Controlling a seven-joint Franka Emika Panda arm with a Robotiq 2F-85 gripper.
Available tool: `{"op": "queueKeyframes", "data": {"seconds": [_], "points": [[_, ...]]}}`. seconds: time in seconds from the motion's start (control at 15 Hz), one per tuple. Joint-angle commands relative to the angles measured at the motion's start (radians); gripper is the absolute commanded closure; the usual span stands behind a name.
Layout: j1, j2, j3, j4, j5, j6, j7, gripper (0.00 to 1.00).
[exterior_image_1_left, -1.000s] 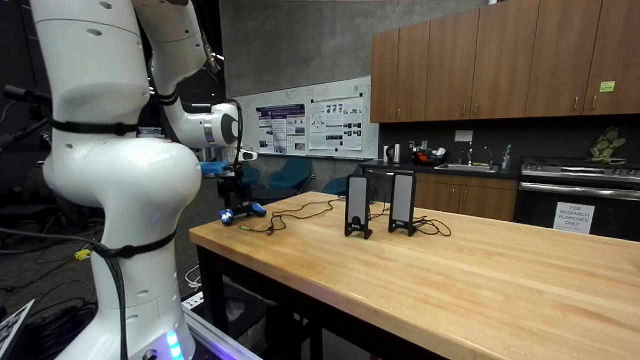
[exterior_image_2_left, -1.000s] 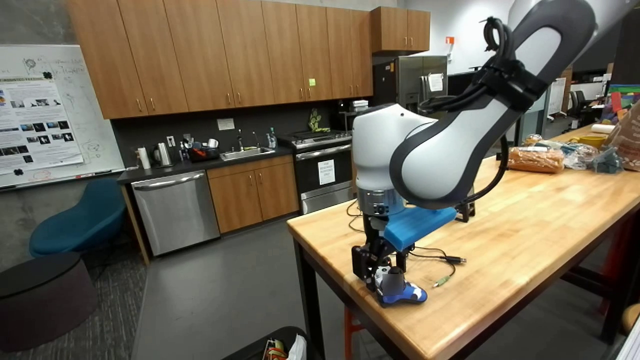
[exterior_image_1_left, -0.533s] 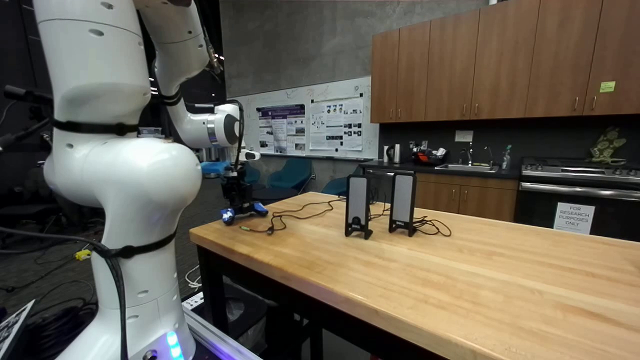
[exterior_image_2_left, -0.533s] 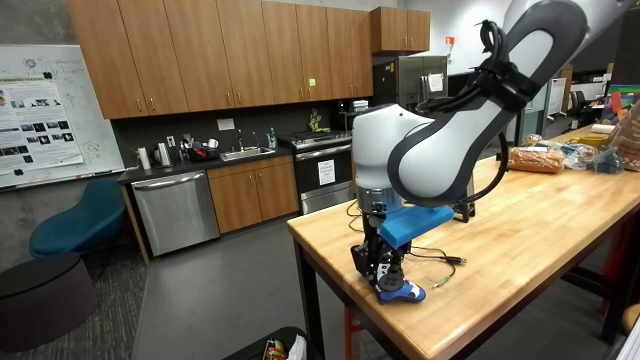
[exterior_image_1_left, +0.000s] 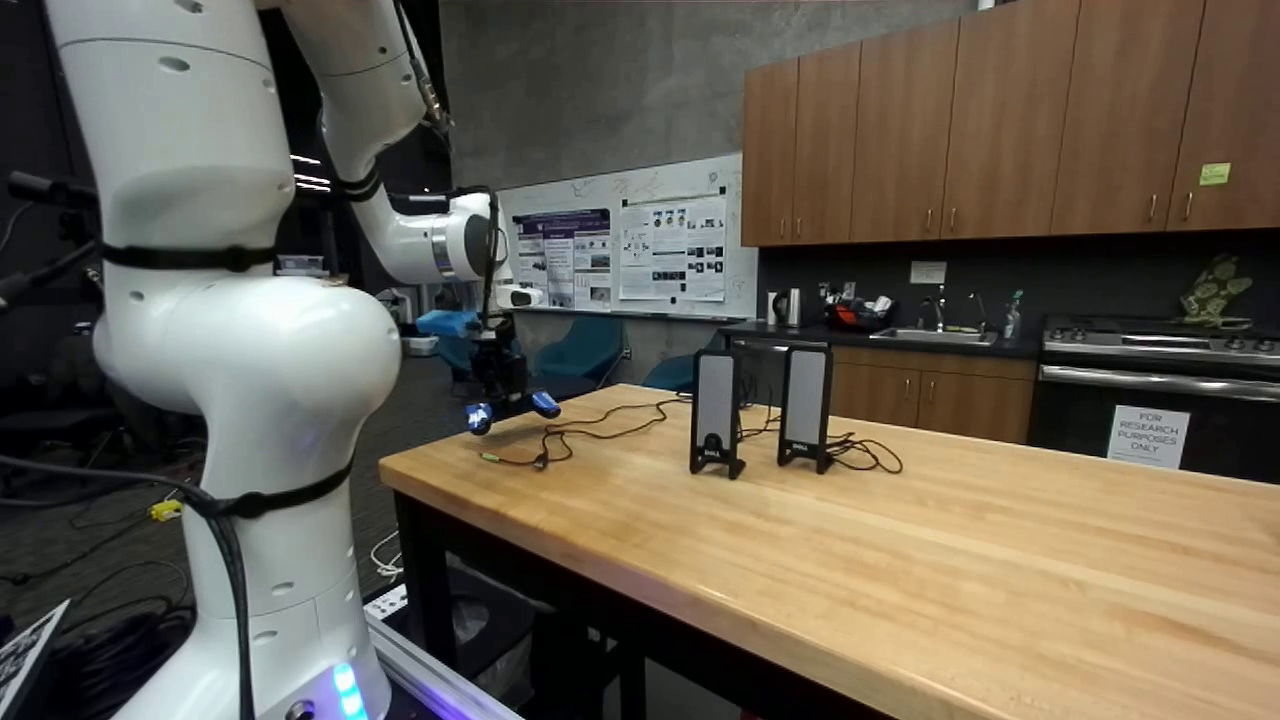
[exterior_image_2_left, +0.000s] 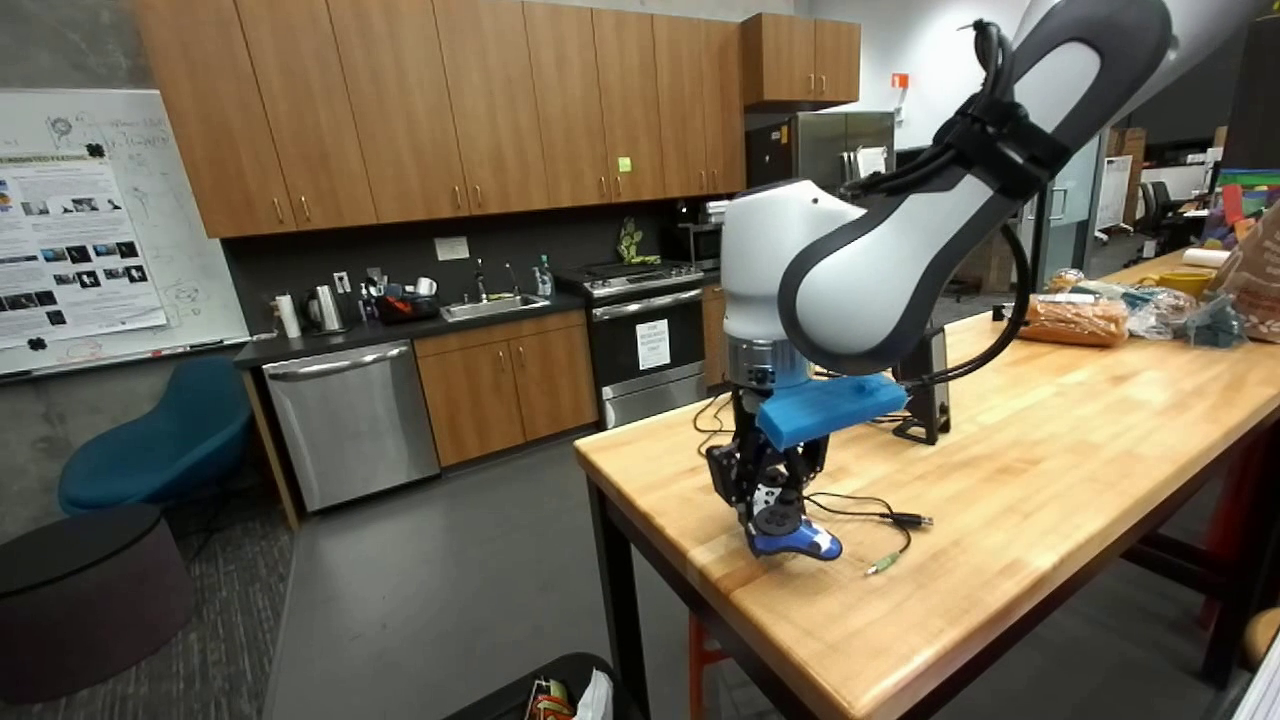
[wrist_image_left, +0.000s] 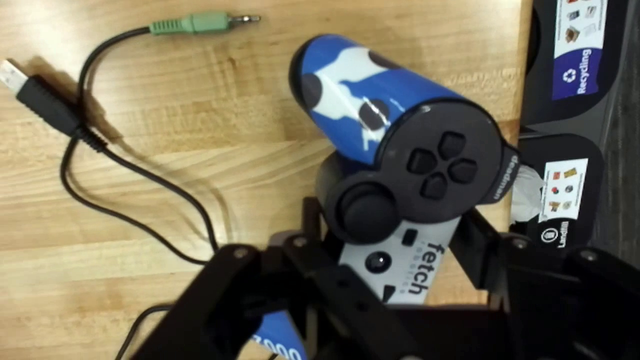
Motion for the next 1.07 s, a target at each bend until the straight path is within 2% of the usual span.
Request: {"op": "queueKeyframes", "data": {"seconds": [0.0, 0.4, 1.0], "points": [[-0.04, -0.057, -0.031, -0.007, 0.019, 0.002, 0.058, 0.62], [-0.119, -0.083, -0.084, 0.001, 0.055, -0.01, 0.211, 0.62], [-0.219, -0.101, -0.14, -0.042, 0.035, 0.012, 0.55, 0.62]]}}
